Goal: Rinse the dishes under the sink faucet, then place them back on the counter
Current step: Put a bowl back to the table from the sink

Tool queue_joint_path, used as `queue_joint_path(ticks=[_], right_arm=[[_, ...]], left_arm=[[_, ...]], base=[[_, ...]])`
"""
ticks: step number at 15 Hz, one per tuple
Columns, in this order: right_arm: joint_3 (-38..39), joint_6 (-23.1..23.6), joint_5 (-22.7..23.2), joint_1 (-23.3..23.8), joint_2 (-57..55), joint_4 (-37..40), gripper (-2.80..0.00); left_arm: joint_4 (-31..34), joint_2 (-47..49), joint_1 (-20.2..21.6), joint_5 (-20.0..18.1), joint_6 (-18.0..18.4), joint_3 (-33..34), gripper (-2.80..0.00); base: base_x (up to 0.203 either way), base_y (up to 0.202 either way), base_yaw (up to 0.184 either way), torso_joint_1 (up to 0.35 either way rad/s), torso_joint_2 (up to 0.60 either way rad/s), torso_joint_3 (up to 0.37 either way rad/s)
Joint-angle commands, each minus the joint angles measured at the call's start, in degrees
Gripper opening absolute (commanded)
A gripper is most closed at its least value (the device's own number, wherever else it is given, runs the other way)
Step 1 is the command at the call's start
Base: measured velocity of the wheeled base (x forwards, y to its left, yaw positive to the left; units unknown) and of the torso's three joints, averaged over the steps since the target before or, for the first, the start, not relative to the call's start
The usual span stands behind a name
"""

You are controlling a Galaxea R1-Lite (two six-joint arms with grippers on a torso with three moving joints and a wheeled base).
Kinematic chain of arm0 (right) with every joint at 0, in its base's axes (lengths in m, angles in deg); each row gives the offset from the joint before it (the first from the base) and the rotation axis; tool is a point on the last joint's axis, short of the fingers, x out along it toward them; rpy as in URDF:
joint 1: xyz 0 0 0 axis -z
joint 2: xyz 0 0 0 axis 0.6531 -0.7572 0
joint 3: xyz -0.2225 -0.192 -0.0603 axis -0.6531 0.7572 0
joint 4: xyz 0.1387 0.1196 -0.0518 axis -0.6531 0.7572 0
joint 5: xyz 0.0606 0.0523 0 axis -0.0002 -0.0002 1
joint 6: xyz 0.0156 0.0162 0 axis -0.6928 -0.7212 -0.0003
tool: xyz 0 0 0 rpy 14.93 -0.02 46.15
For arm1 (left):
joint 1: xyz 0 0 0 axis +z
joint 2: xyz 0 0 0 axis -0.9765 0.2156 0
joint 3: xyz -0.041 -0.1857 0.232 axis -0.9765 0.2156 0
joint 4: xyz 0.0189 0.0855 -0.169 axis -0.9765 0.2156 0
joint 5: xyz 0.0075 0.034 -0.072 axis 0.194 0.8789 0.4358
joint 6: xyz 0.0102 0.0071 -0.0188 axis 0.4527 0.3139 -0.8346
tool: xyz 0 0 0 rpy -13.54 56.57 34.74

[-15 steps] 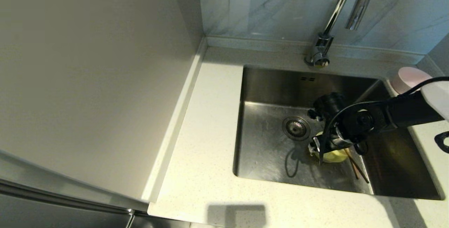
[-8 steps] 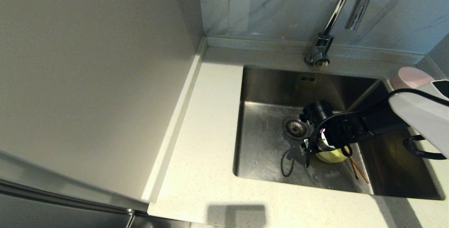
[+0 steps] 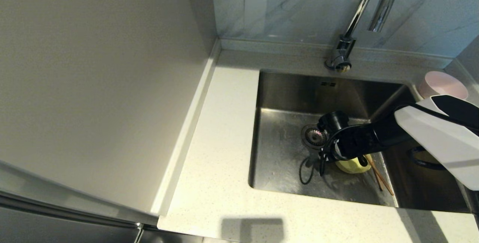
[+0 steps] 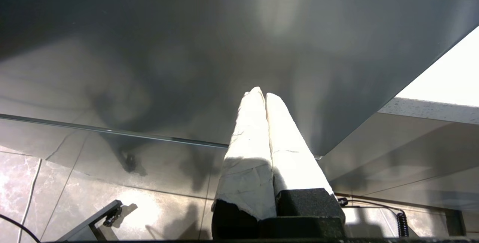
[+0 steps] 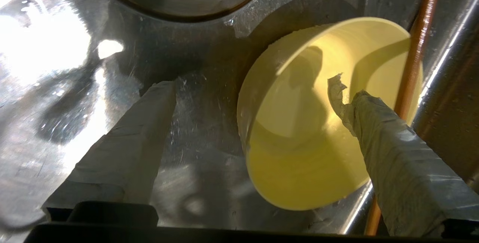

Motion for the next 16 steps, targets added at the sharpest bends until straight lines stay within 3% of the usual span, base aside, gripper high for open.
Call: queue_joint_path(ticks=[1,4,5,16], right_arm=[[-0.6,0.0,-0.2,0.4,-1.4,0.0,0.00],[-1.6,0.2,-0.2,1.1,-2.6,0.1,0.00],[-2.0,0.2,-0.2,1.2,-3.1,0.1,-2.80],[-3.2,0.3,-0.2,1.6,-0.4,0.2,-2.80]], left_arm=[[0.0,-0.2,0.0,0.0,0.0,0.0,-2.80],[0.0,-0.2,0.0,0.0,0.0,0.0,-2.80],[0.0,-0.2,0.0,0.0,0.0,0.0,-2.80],[0.0,-0.2,0.0,0.0,0.0,0.0,-2.80]], base=[[0.000,0.000,0.000,0.000,0.00,0.000],[0.000,0.000,0.000,0.000,0.00,0.000],[0.000,0.000,0.000,0.000,0.00,0.000],[0.000,0.000,0.000,0.000,0.00,0.000]])
